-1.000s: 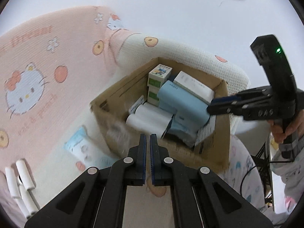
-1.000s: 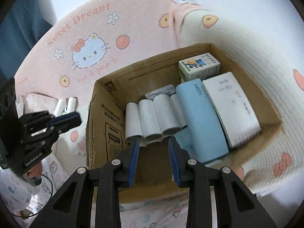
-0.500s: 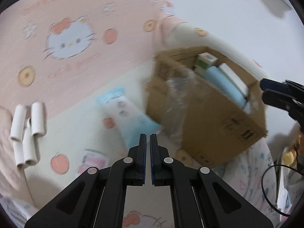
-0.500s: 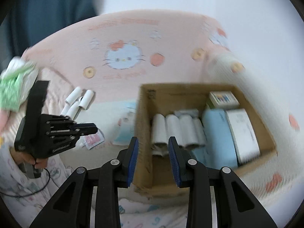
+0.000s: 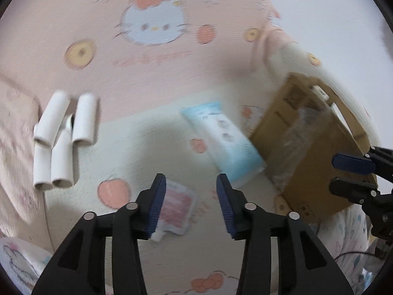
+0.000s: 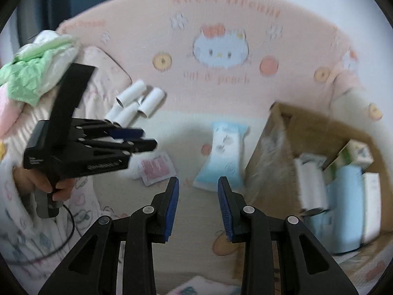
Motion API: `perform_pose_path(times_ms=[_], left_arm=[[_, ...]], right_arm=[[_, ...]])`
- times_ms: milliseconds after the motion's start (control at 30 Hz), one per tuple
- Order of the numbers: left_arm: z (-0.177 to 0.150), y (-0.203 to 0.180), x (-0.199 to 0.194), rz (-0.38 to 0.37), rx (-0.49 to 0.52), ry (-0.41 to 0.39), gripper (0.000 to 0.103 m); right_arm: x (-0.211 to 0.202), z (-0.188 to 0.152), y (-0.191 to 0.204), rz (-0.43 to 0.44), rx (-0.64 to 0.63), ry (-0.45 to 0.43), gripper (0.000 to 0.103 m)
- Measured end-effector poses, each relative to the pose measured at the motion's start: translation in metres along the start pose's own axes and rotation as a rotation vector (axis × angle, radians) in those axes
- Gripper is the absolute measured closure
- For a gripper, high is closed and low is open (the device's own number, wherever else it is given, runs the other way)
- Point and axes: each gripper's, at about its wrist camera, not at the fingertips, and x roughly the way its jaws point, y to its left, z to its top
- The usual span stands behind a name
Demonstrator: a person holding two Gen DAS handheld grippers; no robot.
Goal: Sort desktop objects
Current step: 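Withdraw both open grippers from the box toward the tube cluster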
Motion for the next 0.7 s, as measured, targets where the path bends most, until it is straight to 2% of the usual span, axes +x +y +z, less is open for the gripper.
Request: perform_pose_path(times_ms=[100, 133, 167, 200, 267, 367, 500, 633, 700], left_arm=[[0.0, 0.039, 0.008, -0.022, -0.147, 0.004, 0.054], [0.001, 0.05, 0.01, -0.037, -0.197, 0.011, 0.054], [0.002, 0.063, 0.013, -0.08, -0.259, 0.021, 0.054], [0.003, 0.083, 0.018, -0.177, -0.365, 0.04, 0.054], [0.002, 0.109, 0.018, -0.262, -0.516, 0.0, 0.054], [0.003, 0.134, 0.007, -0.219, -0.624, -0.097, 0.054], [0.005, 0.161, -0.014, -0.106, -0.679, -0.216, 0.053], [0.01, 0.188, -0.03, -0.085, -0.712, -0.261, 0.051], [0.018, 0.201, -0.037, -0.037, -0.669, -0.271, 0.051]], right_arm=[[0.013, 0.01, 0.008, 0.011, -0.008, -0.011, 0.073], [0.019, 0.014, 0.008, 0.014, -0.007, -0.008, 0.068], [0.025, 0.02, 0.011, 0.013, -0.007, -0.001, 0.064], [0.029, 0.023, 0.012, 0.008, -0.009, 0.003, 0.053], [0.04, 0.034, 0.021, -0.001, -0.028, 0.008, 0.049], [0.052, 0.046, 0.034, 0.021, -0.053, 0.02, 0.048], [0.069, 0.062, 0.062, 0.028, -0.123, 0.018, 0.048], [0.09, 0.081, 0.083, 0.019, -0.167, 0.015, 0.047], [0.101, 0.089, 0.092, 0.016, -0.175, 0.014, 0.047]])
